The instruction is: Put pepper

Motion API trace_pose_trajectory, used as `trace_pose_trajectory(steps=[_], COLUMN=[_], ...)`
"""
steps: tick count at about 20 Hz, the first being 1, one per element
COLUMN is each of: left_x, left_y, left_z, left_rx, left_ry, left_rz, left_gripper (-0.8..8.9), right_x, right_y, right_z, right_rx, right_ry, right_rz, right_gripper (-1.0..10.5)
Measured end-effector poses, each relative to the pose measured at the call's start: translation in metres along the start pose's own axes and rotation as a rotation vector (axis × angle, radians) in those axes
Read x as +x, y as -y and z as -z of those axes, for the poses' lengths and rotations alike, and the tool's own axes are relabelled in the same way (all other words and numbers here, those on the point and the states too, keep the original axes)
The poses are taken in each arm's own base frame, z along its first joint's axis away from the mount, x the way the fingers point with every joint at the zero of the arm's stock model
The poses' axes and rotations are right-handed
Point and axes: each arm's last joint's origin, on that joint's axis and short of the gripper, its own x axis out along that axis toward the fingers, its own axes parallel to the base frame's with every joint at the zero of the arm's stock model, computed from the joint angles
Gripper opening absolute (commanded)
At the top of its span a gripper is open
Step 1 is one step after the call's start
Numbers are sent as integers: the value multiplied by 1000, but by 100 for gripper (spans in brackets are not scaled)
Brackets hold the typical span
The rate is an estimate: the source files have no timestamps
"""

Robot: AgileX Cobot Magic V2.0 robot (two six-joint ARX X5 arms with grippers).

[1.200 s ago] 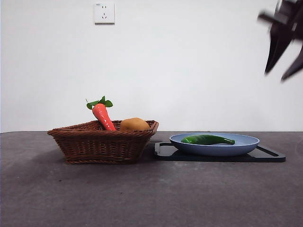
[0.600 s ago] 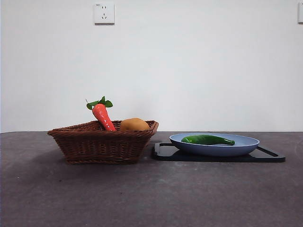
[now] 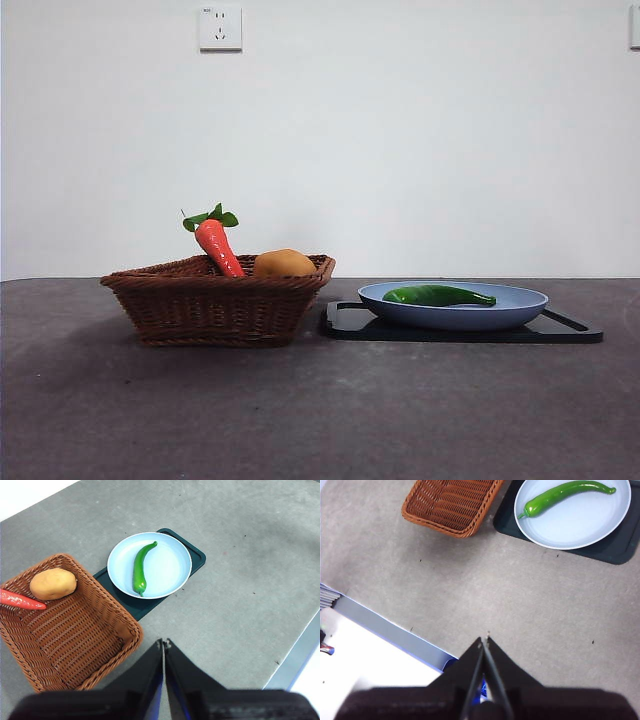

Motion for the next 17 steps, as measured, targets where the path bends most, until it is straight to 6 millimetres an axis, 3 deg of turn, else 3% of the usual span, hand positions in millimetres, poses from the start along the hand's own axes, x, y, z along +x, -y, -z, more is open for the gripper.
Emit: trace_pose_trajectory(steps=[12, 15, 17], left_x=[0, -1, -12], left_y=[0, -13, -33], left_z=[-2, -10, -19], left_rx=[21, 8, -31], left_ry=[19, 105, 237], left_rz=[-9, -120, -209], left_gripper=[8, 8, 8], right_x=[0, 0, 0], right_y=[0, 0, 0], right_z=[0, 0, 0], right_rx=[7, 7, 7], right_ry=[0, 0, 0], right_rz=[1, 1, 1], right_gripper=[11, 11, 11])
